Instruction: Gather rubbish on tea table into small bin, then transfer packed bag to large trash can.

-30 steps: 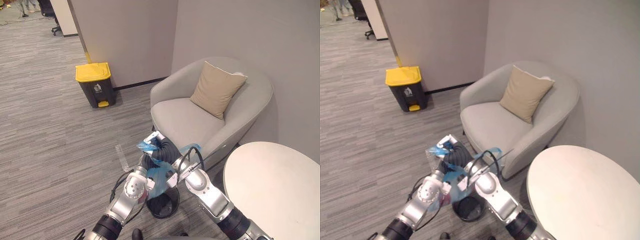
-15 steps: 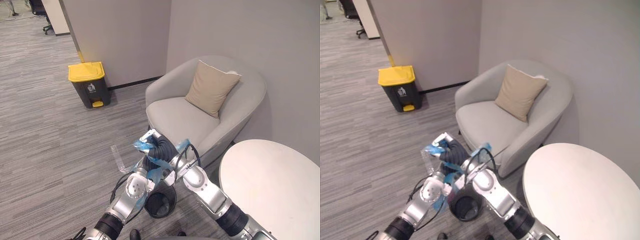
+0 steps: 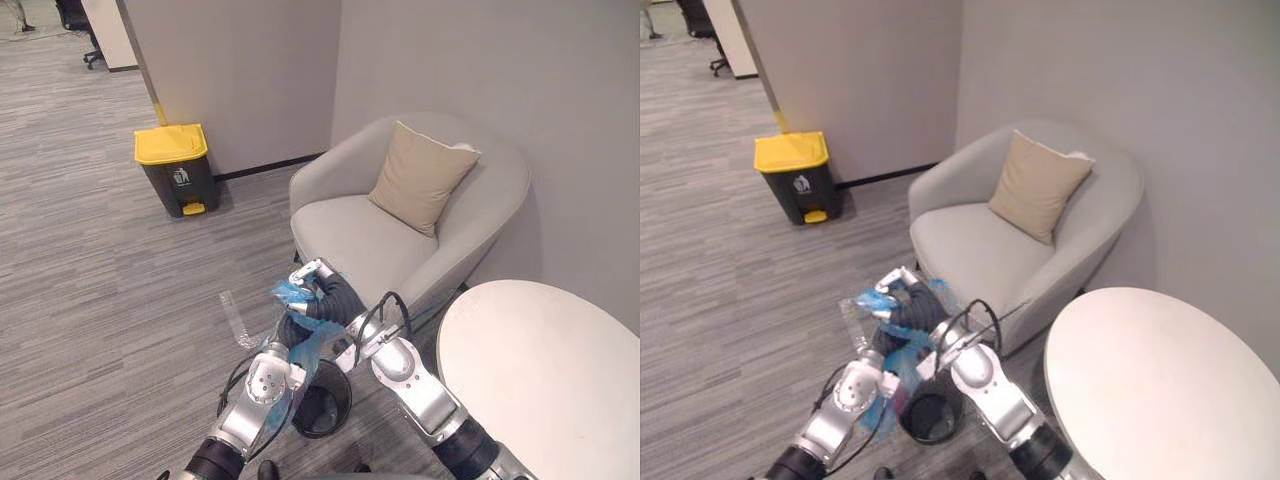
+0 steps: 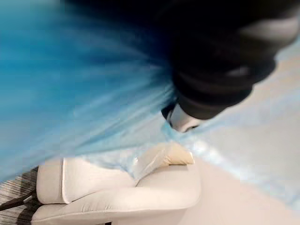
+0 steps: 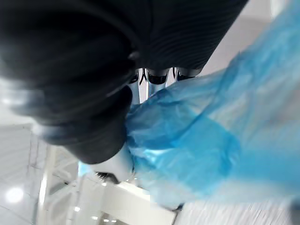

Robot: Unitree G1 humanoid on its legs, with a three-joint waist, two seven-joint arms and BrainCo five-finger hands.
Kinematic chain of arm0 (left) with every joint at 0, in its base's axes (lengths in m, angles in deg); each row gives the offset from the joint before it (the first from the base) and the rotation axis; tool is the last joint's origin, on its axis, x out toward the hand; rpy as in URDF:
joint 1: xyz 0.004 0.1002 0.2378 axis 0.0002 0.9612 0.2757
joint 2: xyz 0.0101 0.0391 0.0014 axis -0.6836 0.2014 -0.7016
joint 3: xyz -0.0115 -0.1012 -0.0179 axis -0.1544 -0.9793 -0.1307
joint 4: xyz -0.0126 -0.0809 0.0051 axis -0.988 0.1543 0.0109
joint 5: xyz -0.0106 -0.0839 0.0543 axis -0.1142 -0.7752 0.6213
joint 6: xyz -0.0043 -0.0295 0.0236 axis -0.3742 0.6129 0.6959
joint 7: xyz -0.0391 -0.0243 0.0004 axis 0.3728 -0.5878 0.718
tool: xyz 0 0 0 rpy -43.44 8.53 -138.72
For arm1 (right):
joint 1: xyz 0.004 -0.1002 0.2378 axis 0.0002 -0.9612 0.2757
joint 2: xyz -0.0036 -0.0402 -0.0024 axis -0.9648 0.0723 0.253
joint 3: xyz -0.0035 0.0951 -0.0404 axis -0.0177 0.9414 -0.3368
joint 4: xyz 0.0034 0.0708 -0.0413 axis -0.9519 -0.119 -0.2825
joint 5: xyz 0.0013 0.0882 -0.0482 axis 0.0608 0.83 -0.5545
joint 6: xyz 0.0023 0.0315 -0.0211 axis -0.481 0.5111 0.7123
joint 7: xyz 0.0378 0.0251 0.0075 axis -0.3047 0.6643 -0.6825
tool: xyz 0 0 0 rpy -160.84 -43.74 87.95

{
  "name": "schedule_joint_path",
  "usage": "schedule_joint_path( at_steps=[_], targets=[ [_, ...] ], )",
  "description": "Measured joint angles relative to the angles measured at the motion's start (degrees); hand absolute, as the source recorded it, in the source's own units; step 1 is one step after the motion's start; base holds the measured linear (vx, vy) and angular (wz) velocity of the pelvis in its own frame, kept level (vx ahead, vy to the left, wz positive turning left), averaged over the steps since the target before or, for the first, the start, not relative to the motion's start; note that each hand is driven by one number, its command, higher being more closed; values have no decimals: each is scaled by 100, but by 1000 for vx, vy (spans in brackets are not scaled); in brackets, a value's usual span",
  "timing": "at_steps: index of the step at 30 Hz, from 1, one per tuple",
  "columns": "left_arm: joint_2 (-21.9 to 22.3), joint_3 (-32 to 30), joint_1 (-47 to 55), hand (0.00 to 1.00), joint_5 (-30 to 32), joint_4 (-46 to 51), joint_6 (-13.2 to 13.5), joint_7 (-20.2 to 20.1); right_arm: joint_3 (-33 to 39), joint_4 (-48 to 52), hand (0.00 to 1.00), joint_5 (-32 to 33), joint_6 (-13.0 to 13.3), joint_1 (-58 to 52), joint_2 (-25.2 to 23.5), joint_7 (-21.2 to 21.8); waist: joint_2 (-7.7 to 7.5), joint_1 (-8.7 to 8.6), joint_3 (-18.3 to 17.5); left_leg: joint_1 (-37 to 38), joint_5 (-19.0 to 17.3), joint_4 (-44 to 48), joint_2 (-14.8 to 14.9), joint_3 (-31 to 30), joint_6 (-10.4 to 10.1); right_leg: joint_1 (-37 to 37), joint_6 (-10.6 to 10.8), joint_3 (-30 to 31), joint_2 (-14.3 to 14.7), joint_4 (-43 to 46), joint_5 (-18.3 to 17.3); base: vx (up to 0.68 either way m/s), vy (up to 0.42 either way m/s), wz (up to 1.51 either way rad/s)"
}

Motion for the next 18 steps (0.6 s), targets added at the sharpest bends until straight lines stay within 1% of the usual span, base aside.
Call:
schedule_joint_path(
  at_steps=[1,2,3,5,6,8,9,11,12,14,15,18],
  targets=[
    [27,-132,89,100,-12,172,-3,5,141,0,0,-295,29,-25,-1,-128,-3,-1,0,6,19,0,-18,-6,27,-11,26,-10,5,33,-42,0,0,5],
    [39,-178,117,100,-34,221,-2,6,197,0,0,-394,30,-37,8,-169,-3,0,0,12,19,0,-23,-8,27,-9,31,-11,1,44,-50,3,2,7],
    [73,-302,171,100,-119,327,-2,9,351,1,0,-721,37,-61,103,-341,-3,4,1,17,21,-1,-40,-28,29,-19,31,-24,-9,102,-83,3,2,7],
    [94,-416,266,100,-185,452,-2,17,560,1,0,-961,76,-169,131,-454,-8,9,-3,32,21,-1,-59,-38,32,-9,37,-33,-27,128,-106,8,5,3],
    [94,-517,386,100,-224,584,-1,18,705,1,0,-1172,86,-290,174,-540,-8,13,-3,33,19,-2,-67,-37,32,-9,-3,-34,-34,129,-135,33,15,1],
    [97,-603,497,100,-262,647,-1,20,848,2,0,-1239,86,-466,181,-588,-8,18,-3,33,15,-2,-74,-39,28,-8,0,-40,-41,133,-141,0,0,0],
    [103,-672,590,100,-319,679,-1,22,964,2,0,-1389,86,-620,194,-617,-7,18,-3,33,4,-2,-76,-40,15,-9,0,-42,-44,133,-143,0,0,0],
    [125,-832,802,100,-392,687,-2,103,1267,1,0,-1402,84,-1047,189,-698,-1,18,2,31,-24,-2,-77,-51,-21,-8,2,-54,-46,141,-159,19,0,1],
    [130,-849,823,100,-396,687,-2,104,1300,0,0,-1402,83,-1089,184,-701,0,18,3,31,-25,-2,-77,-52,-22,-8,2,-55,-46,143,-161,0,0,0],
    [175,-1033,1054,100,-518,680,-9,105,1702,-103,0,-1386,58,-1532,62,-730,7,9,7,29,-36,-2,-58,-66,-31,-7,-3,-67,-54,153,-175,20,-5,1],
    [178,-1061,1104,100,-571,667,-10,105,1794,-203,0,-1381,59,-1619,34,-740,7,8,7,24,-37,-2,-52,-71,-32,-7,-4,-71,-57,150,-175,41,-7,4],
    [272,-1288,1225,100,-807,312,-15,86,2313,-1049,0,-1286,-82,-1919,-222,-730,20,3,17,-16,-40,-1,-79,-144,-27,14,-5,-156,-74,100,-174,34,-1,13]
  ],
)
